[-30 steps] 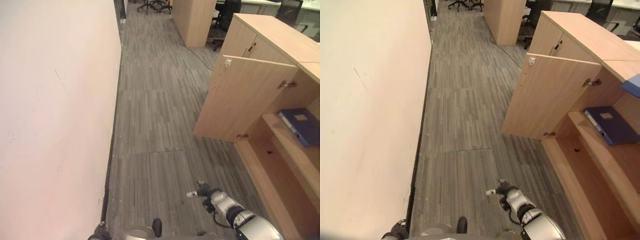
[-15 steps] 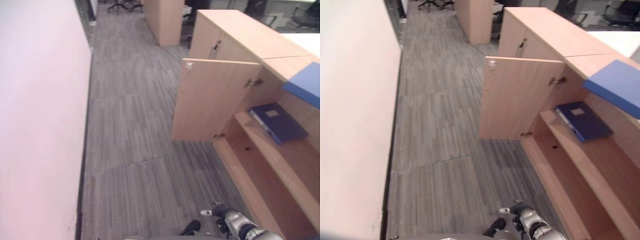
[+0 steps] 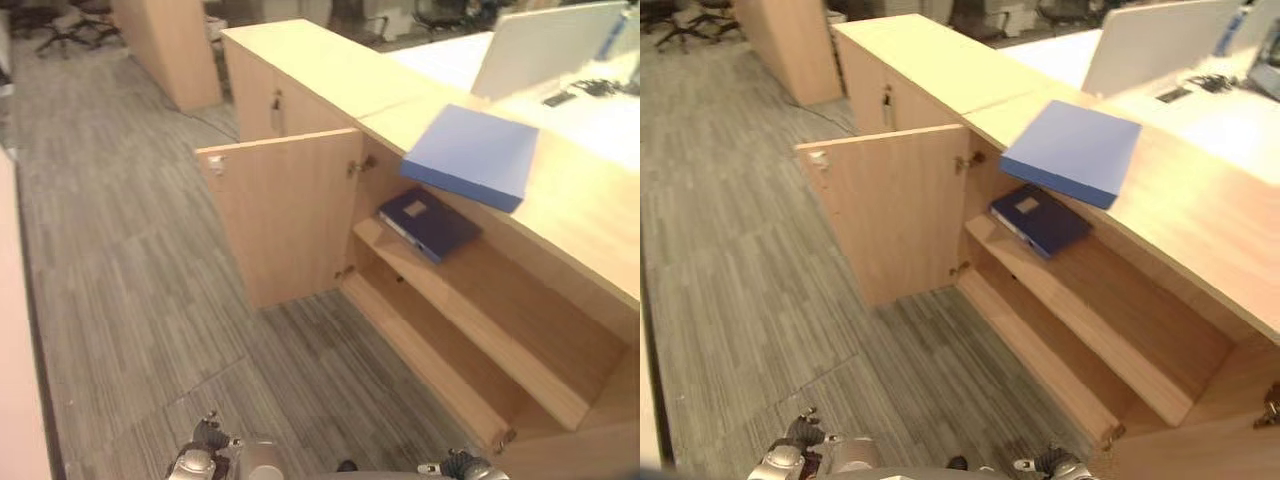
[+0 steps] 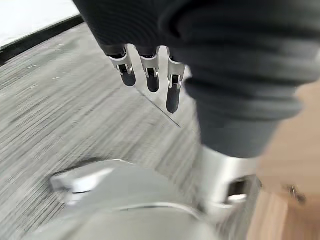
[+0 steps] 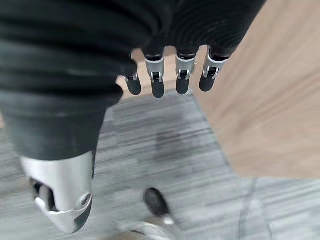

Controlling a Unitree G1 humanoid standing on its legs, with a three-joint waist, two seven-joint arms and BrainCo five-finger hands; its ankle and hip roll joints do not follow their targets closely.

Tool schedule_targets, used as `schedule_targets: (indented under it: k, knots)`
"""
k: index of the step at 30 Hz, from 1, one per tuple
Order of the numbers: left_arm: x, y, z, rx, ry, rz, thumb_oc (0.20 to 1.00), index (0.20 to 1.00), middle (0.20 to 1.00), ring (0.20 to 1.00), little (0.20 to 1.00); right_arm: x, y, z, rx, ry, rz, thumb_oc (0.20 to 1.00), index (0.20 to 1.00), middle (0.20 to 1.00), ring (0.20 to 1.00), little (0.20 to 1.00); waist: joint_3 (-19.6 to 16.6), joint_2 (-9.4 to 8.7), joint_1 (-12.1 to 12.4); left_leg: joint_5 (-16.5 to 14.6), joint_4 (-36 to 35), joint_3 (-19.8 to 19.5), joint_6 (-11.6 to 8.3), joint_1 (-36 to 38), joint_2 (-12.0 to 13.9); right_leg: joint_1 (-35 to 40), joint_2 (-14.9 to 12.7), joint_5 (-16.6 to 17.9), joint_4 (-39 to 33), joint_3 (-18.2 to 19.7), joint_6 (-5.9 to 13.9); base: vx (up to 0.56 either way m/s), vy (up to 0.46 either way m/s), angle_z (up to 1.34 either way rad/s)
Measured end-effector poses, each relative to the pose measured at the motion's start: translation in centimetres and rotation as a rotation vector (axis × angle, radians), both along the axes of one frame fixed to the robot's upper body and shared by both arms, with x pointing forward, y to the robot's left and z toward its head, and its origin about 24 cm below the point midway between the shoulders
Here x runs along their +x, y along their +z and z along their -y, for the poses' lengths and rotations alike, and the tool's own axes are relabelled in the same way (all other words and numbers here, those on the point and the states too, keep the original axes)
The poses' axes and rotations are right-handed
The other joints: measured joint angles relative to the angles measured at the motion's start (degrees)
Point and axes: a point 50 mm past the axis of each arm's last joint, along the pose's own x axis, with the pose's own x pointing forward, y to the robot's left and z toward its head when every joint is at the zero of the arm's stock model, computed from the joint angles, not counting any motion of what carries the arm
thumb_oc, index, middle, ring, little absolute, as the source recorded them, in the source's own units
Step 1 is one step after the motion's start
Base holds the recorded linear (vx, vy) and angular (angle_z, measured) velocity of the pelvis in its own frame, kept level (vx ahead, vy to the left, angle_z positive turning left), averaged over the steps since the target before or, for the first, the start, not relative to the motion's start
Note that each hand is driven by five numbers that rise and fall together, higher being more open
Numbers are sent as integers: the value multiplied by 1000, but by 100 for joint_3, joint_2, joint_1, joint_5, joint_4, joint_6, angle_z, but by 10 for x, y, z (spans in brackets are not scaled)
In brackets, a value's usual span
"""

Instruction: Put the empty folder in the office cabinet

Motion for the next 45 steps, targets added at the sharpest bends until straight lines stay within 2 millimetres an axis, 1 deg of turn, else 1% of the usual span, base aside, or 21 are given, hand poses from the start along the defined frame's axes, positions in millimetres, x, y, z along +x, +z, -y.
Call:
schedule_targets:
  k: [1, 2, 3, 4, 5, 6, 7, 8, 11, 13, 19, 21, 23, 26, 29, 30, 32, 34, 37, 42, 45]
  knots:
    - [3, 1, 2, -3, -8, 13, 1000, 1000, 1000, 1000, 1000, 0, -1, -4, 1, 28, -4, 1000, 1000, 1000, 1000, 1000, 58, 56, -49, 111, -467, -200, -69, -74, -156, 214, 86, 14, -100, 266, 134, 263, 284, -99]
    - [-3, -1, 5, -3, -41, -8, 1000, 1000, 1000, 1000, 1000, -3, -1, 0, -29, 89, -26, 1000, 1000, 1000, 1000, 1000, 13, 82, -46, 241, -1496, -1094, -180, 73, -495, 274, 59, -21, -172, 361, 199, 223, 190, -117]
    - [1, -1, 11, -13, -64, 0, 1000, 1000, 1000, 1000, 1000, 1, 1, 1, -25, 79, -12, 1000, 1000, 1000, 1000, 1000, 41, 231, 43, 452, -2245, -1546, -178, 200, -636, 302, 114, -128, -111, 773, 310, 264, 235, -126]
    - [2, -1, 14, -23, -62, -1, 1000, 1000, 1000, 1000, 1000, 7, 3, 4, -40, 97, -2, 1000, 1000, 1000, 1000, 1000, 152, 330, 9, 629, -2213, -1810, -92, 143, -727, 503, 168, -64, -245, 913, 412, 176, 190, -143]
    - [0, -3, 17, -34, -63, -6, 1000, 1000, 1000, 1000, 1000, 9, 3, 5, -40, 95, 2, 1000, 1000, 1000, 1000, 1000, 156, 369, 68, 704, -2233, -2105, -82, 243, -723, 478, 195, -106, -226, 1147, 370, 170, 216, -136]
    - [-3, -5, 20, -46, -58, -18, 1000, 1000, 1000, 1000, 1000, 8, 3, 6, -37, 84, 3, 1000, 1000, 1000, 1000, 1000, 96, 441, 123, 698, -2044, -2139, -56, 297, -717, 537, 193, -99, -210, 1378, 403, 193, 287, -134]
    - [-4, -6, 23, -57, -59, -22, 1000, 1000, 1000, 1000, 1000, 3, 2, 8, -37, 79, -4, 1000, 1000, 1000, 1000, 1000, -19, 584, 111, 700, -1843, -1997, -35, 353, -696, 635, 182, -151, -266, 1543, 513, 201, 313, -91]
    - [0, -5, 24, -61, -66, -16, 1000, 1000, 1000, 1000, 1000, -1, 1, 7, -32, 75, -14, 1000, 1000, 1000, 1000, 1000, 11, 525, 19, 1044, -1899, -1813, 22, 426, -760, 750, 61, -215, -287, 1584, 608, 192, 309, -46]
    - [5, -2, 18, -46, -73, -4, 1000, 1000, 1000, 1000, 1000, -10, -3, -1, 4, 4, -27, 1000, 1000, 1000, 1000, 1000, -59, 212, -36, 1220, -2518, -1328, 463, 1008, -1090, 727, -504, -324, 61, 1542, 763, 127, 269, -54]
    - [16, 2, 18, -44, -107, 22, 1000, 1000, 1000, 1000, 1000, -13, -3, -2, 11, -11, -31, 1000, 1000, 1000, 1000, 1000, -74, 247, -120, 1098, -2652, -984, 707, 1241, -1203, 514, -749, -268, 404, 1459, 944, 88, 371, -80]
    - [25, 9, 11, -55, -184, 31, 1000, 1000, 1000, 1000, 1000, 8, 1, -8, 51, -26, 41, 1000, 1000, 1000, 1000, 1000, -74, 435, -375, 839, -2730, -211, 1083, 1567, -1408, 76, -1238, -198, 634, 1607, 1396, 25, 266, -70]
    - [28, 11, 18, -95, -259, 34, 1000, 1000, 1000, 1000, 1000, 14, 3, -8, 64, -21, 60, 1000, 1000, 1000, 1000, 1000, -57, 445, -384, 750, -2785, 138, 1064, 1648, -1491, -286, -1439, 59, 723, 1622, 1474, 0, 224, -76]
    - [28, 12, 30, -174, -319, 30, 1000, 1000, 1000, 1000, 1000, 22, 5, -7, 75, -11, 75, 1000, 1000, 1000, 1000, 1000, -75, 508, -369, 679, -2775, 408, 1043, 1679, -1459, -291, -1419, 128, 501, 1555, 1498, -20, 97, -86]
    - [54, 39, 43, -250, -404, 184, 1000, 1000, 1000, 1000, 1000, 29, 7, -9, 98, -3, 88, 1000, 1000, 1000, 1000, 1000, -40, 525, -469, 699, -2771, 651, 964, 1734, -1268, -311, -1316, 361, 424, 843, 1354, 7, 40, -39]
    - [66, 62, 45, -276, -470, 273, 1000, 1000, 1000, 1000, 1000, 31, 8, -8, 107, -28, 102, 1000, 1000, 1000, 1000, 1000, -40, 472, -456, 648, -2784, 820, 874, 1847, -1209, -295, -1272, 310, 386, 933, 1278, -13, -1, -36]
    - [71, 71, 43, -283, -485, 303, 1000, 1000, 1000, 1000, 1000, 32, 9, -6, 106, -30, 106, 1000, 1000, 1000, 1000, 1000, -56, 485, -442, 619, -2783, 956, 836, 1879, -1163, -263, -1310, 275, 274, 749, 1292, 6, -104, -68]
    - [74, 80, 42, -303, -506, 327, 1000, 1000, 1000, 1000, 1000, 31, 9, -3, 109, -38, 99, 1000, 1000, 1000, 1000, 1000, -82, 550, -309, 549, -2784, 1218, 827, 1899, -1075, -248, -1428, 347, 161, 293, 1374, 27, -144, -74]
    - [76, 88, 41, -328, -515, 342, 1000, 1000, 1000, 1000, 1000, 26, 7, -3, 115, -42, 72, 1000, 1000, 1000, 1000, 1000, -98, 526, -333, 521, -2785, 1310, 786, 1959, -1084, -248, -1483, 628, 130, 236, 1409, 32, -147, -32]
    - [72, 103, 51, -461, -475, 421, 1000, 1000, 1000, 1000, 1000, 13, 5, 5, 100, -53, 36, 1000, 1000, 1000, 1000, 1000, -139, 602, -355, 505, -2779, 1325, 691, 2041, -1023, -126, -1371, 689, -54, 293, 1379, 24, -130, -14]
    - [70, 104, 48, -549, -332, 465, 1000, 1000, 1000, 1000, 1000, 0, 3, 8, 92, -65, 6, 1000, 1000, 1000, 1000, 1000, -168, 545, -319, 544, -2724, 1298, 664, 2064, -908, 62, -1160, 836, -383, 279, 1336, 37, -192, 0]
    - [56, 84, 30, -487, -196, 392, 1000, 1000, 1000, 1000, 1000, -3, 2, 10, 89, -74, -3, 1000, 1000, 1000, 1000, 1000, -217, 465, -320, 548, -2726, 1184, 620, 2068, -830, 123, -1083, 778, -388, 192, 1275, 63, -186, 13]
